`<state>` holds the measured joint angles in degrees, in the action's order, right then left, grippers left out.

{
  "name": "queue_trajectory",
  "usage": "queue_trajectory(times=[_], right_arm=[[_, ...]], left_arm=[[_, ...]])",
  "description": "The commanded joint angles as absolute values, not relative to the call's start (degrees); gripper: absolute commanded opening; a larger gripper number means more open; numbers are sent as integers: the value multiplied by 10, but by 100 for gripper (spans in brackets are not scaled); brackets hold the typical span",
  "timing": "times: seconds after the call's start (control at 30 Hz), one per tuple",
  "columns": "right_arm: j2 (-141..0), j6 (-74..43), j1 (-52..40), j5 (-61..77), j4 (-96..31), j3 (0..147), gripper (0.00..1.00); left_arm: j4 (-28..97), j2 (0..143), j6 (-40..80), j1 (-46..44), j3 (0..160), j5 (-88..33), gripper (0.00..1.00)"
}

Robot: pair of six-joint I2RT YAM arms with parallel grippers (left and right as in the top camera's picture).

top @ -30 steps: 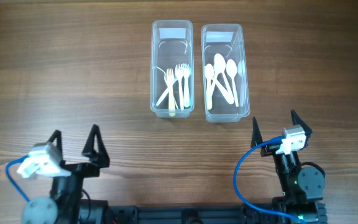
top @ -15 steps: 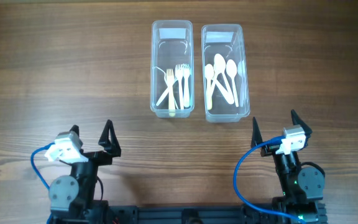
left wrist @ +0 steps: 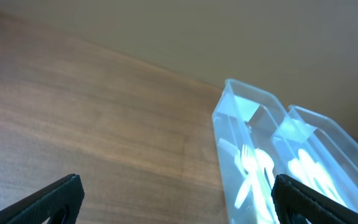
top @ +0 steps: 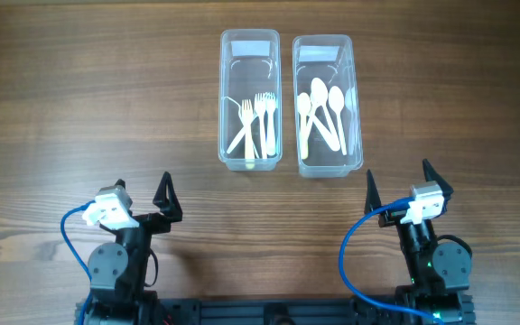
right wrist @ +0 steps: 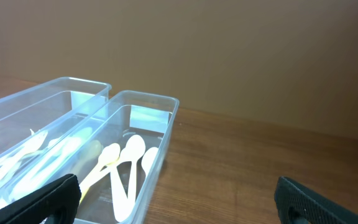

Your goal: Pack container

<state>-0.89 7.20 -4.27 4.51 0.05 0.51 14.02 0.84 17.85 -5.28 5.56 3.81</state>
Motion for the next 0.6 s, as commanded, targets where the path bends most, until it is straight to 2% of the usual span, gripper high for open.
queue_trajectory(times=[0.0,0.17,0.33,0.57], right_arm=[[-1,75,-46,52,4,3,100],[-1,75,-46,52,4,3,100],[-1,75,-46,52,4,3,100],[-1,75,-46,52,4,3,100]], left_arm=[[134,2,167,-50,43,46,100],[127,2,144,-50,43,72,100],[100,2,18,-50,41,71,100],[101,2,4,-50,41,69,100]])
